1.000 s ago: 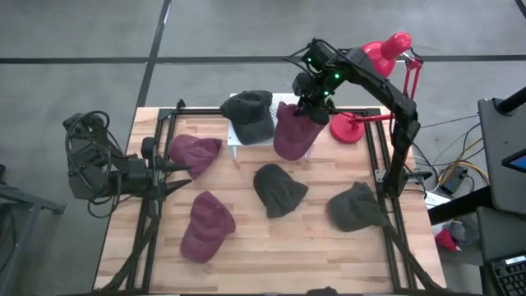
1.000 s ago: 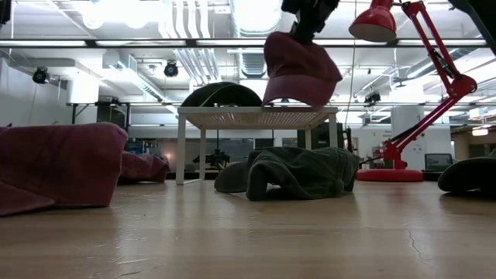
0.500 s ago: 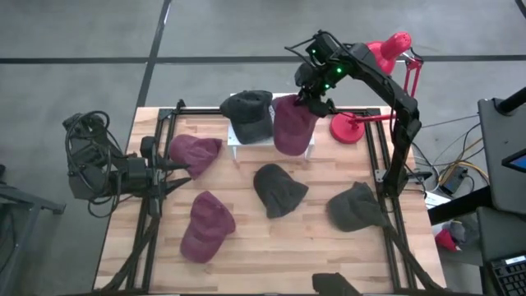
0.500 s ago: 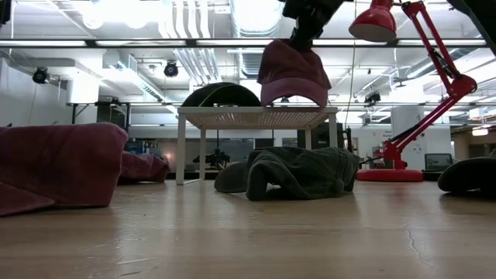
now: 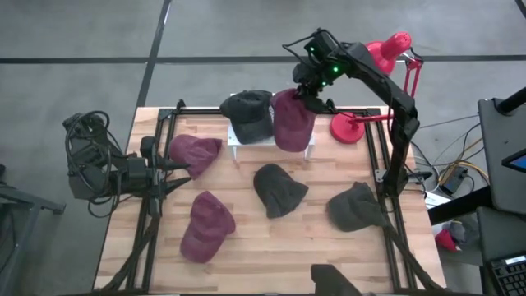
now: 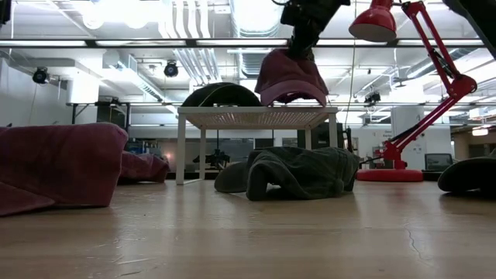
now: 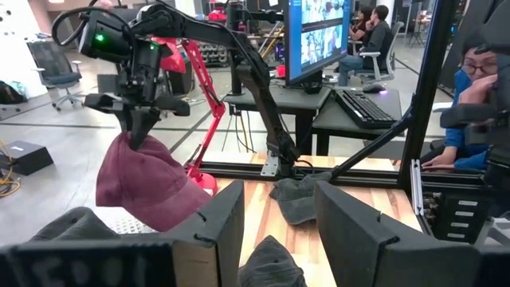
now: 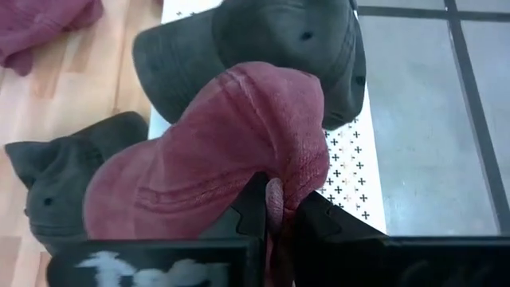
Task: Pick & Place hat
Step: Put the middle red cap on the shelf
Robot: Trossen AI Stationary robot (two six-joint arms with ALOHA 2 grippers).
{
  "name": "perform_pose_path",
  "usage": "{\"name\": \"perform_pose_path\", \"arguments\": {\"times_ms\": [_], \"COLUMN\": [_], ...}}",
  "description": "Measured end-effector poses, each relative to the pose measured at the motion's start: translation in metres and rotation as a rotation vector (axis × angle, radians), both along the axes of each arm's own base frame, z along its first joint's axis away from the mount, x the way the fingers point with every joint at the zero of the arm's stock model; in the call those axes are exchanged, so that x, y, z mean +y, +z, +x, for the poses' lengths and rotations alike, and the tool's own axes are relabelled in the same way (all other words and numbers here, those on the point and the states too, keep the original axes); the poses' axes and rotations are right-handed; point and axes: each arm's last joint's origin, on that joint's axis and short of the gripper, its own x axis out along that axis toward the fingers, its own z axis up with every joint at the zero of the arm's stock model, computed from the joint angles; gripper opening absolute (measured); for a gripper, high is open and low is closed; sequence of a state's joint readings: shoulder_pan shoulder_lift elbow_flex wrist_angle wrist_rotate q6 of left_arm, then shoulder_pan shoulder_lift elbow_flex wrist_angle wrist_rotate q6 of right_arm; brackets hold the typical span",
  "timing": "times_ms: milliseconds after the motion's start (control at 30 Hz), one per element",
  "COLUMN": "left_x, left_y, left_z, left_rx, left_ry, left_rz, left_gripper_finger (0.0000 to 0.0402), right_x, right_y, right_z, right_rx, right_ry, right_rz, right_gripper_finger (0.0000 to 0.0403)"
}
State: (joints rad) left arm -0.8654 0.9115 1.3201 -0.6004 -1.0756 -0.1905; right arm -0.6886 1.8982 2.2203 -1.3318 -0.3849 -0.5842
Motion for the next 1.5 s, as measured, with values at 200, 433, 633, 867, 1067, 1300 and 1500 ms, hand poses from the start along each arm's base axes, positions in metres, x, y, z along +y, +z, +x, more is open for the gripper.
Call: {"name": "perform_pose_path", "arguments": {"times_ms": [200, 433, 633, 867, 1067, 1300, 1500], "left_x": [0.0, 0.0, 0.0, 0.0, -0.001, -0.002, -0.002], "left_y": [0.0, 0.0, 0.0, 0.0, -0.004, -0.005, -0.005], "left_z": [0.0, 0.0, 0.0, 0.0, 0.001, 0.002, 0.002], "left_rx": [0.0, 0.001, 0.002, 0.003, 0.012, 0.016, 0.013], "left_ry": [0.0, 0.0, 0.0, 0.0, 0.0, 0.0, 0.001], "left_rz": [0.0, 0.001, 0.002, 0.003, 0.014, 0.017, 0.002], "left_gripper_finger": [0.0151, 0.0151, 0.0151, 0.0151, 0.0151, 0.0151, 0.0151], "right_x": [-0.007, -0.016, -0.023, -0.025, -0.027, -0.031, -0.033], "right_y": [-0.011, -0.017, -0.014, -0.014, -0.014, -0.011, -0.01], "right_z": [0.007, 0.01, 0.01, 0.008, 0.007, 0.011, 0.011], "right_rx": [0.032, 0.057, 0.022, 0.041, 0.065, 0.021, 0.004], "right_ry": [-0.014, -0.054, -0.079, -0.106, -0.136, -0.143, -0.15], "right_rz": [-0.007, -0.04, -0.081, -0.108, -0.14, -0.177, -0.193], "right_gripper_finger": [0.0025, 0.0026, 0.0027, 0.0028, 0.0029, 0.0029, 0.0029]}}
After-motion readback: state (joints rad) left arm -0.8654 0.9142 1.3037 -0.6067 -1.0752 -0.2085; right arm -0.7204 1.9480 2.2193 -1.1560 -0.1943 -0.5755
